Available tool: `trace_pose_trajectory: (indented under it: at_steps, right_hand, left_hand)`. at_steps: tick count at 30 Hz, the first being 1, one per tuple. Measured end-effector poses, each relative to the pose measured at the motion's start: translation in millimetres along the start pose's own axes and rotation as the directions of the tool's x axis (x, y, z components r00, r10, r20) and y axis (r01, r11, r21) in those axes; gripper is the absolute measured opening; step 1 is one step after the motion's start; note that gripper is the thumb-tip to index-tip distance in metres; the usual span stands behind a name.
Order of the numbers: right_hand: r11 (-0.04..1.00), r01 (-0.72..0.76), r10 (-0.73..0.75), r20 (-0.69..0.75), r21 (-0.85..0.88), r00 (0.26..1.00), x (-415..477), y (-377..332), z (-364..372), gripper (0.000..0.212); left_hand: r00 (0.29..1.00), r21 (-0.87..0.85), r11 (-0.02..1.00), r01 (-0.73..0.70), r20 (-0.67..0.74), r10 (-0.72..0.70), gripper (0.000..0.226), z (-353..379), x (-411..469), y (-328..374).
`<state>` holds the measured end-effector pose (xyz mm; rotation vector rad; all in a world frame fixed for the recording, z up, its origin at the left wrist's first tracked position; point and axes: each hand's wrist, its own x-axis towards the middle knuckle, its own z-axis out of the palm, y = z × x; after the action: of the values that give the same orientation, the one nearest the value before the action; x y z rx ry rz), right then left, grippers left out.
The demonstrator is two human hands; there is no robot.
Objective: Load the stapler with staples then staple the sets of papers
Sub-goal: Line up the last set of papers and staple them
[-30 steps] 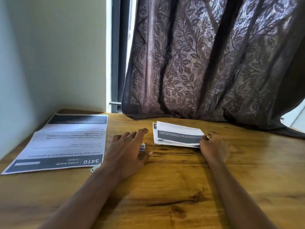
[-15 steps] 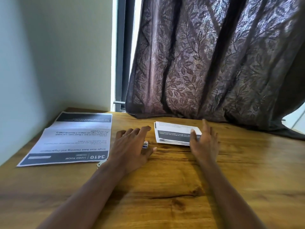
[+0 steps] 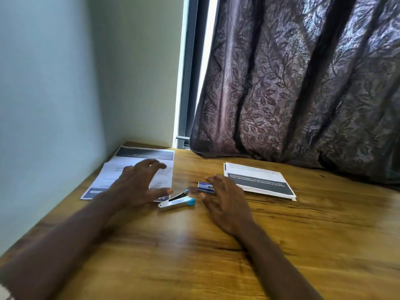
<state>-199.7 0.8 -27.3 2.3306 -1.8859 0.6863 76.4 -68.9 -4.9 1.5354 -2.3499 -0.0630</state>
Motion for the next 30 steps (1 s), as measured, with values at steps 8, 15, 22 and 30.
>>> trace_pose_trajectory:
  at_steps: [8, 15, 22, 30]
  right_hand:
    - [0.999, -0.004, 0.004, 0.000, 0.042, 1.000, 10, 5, 1, 0.068]
    - [0.992, -0.084, 0.079, 0.052, 0.096, 0.996, 17, 12, 2, 0.069]
    - [0.992, -0.094, 0.088, 0.069, 0.088, 0.994, 16, 10, -2, 0.068]
    - [0.982, -0.099, 0.095, 0.033, 0.159, 0.995, 16, 11, -3, 0.065]
  left_hand:
    - [0.869, 0.544, 0.684, -0.486, 0.384, 0.313, 0.090, -27, 57, -1]
    - [0.648, 0.577, 0.304, -0.758, 0.615, 0.449, 0.085, -39, 100, 22]
    - [0.633, 0.605, 0.220, -0.765, 0.642, 0.433, 0.046, -39, 118, 26]
    - [0.822, 0.680, 0.468, -0.564, 0.408, 0.397, 0.023, -73, 116, 40]
